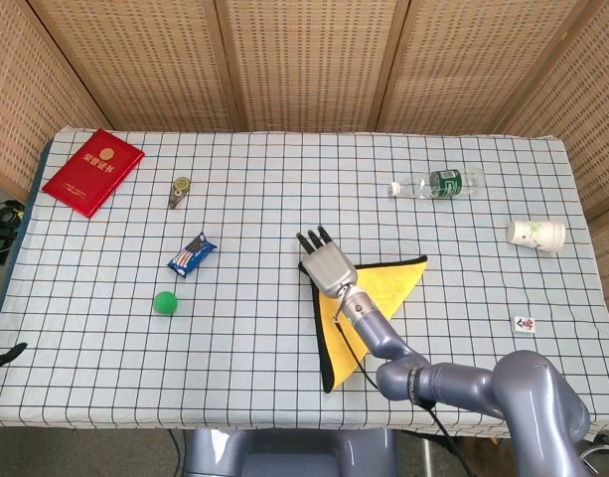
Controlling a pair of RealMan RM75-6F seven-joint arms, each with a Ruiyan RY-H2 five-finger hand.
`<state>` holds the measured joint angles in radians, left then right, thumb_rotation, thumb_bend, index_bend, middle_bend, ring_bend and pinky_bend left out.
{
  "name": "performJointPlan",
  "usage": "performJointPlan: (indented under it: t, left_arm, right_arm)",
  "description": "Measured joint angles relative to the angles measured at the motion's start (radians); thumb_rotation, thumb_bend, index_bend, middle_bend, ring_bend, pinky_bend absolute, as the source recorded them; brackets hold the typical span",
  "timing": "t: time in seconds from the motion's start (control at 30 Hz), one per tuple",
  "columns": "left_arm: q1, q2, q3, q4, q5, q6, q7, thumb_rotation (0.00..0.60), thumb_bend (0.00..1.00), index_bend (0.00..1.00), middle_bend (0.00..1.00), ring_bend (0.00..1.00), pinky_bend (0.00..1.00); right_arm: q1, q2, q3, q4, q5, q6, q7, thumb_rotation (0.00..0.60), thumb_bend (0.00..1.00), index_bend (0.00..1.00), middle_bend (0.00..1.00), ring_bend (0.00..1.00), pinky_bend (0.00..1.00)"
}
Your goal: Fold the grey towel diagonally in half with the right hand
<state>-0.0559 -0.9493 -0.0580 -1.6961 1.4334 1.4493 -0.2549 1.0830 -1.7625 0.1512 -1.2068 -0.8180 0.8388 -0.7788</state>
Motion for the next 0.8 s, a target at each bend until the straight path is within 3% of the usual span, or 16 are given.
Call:
performJointPlan:
  t: [0.07, 0.37, 0.8]
  left_arm:
    - [0.0, 0.0, 0.0, 0.0, -0.001, 0.0, -0.001, 0.6, 0.0, 0.0, 0.0, 0.0, 0.0]
    - [-0.002, -0.001, 0.001, -0.001, 0.001, -0.003, 0.003, 0.6, 0.0, 0.0, 0.0, 0.0, 0.0]
    - [-0.001, -0.003, 0.005, -0.006, 0.014, 0.004, 0.013, 0.6, 0.0, 0.0, 0.0, 0.0, 0.0]
  right_arm:
    - [-0.001, -0.006, 0.002, 0.005, -0.003, 0.018, -0.005, 0.6, 0.0, 0.21, 0.04, 0.0, 0.0]
    - [-0.022, 0.003, 0.029, -0.015, -0.086, 0.091, 0.058, 0.6, 0.0, 0.19, 0.04, 0.0, 0.0]
    - [-0.127, 0.247, 0.054, -0.286, -0.166, 0.138, 0.236, 0.6, 0.0, 0.19, 0.02, 0.0, 0.0]
